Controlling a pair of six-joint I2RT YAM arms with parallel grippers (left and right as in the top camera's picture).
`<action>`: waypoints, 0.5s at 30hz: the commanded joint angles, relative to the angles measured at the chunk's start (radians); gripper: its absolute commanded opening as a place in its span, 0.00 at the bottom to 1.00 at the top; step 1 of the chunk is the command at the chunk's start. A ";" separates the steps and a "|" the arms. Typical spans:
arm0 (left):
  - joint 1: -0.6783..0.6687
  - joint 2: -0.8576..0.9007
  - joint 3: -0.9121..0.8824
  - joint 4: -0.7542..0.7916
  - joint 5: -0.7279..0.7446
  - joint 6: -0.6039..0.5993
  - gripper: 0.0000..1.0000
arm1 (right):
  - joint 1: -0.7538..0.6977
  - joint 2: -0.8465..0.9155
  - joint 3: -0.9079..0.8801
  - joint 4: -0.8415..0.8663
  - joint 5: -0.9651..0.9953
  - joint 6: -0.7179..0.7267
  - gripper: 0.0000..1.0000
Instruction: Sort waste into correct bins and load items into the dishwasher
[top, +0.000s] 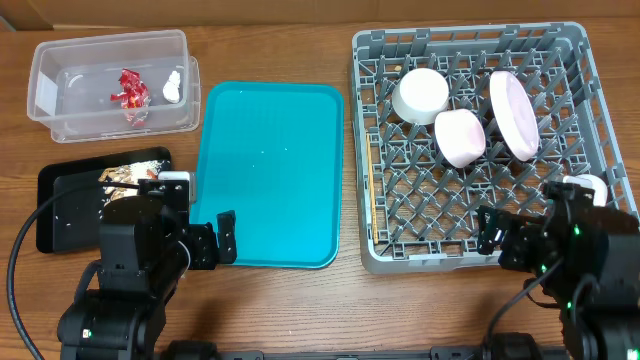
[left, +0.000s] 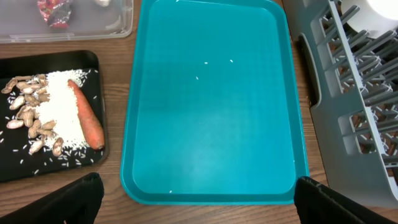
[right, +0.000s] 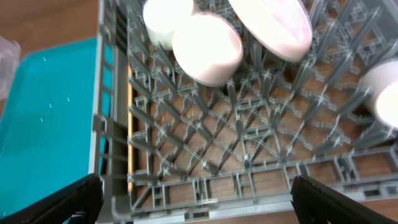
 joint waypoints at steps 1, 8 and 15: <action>0.005 -0.005 -0.010 0.000 -0.015 -0.013 1.00 | 0.038 -0.130 -0.073 0.098 0.050 -0.006 1.00; 0.005 -0.005 -0.010 -0.001 -0.014 -0.013 1.00 | 0.055 -0.461 -0.356 0.380 0.075 -0.006 1.00; 0.005 -0.005 -0.010 -0.003 -0.014 -0.013 1.00 | 0.064 -0.652 -0.654 0.712 0.093 -0.010 1.00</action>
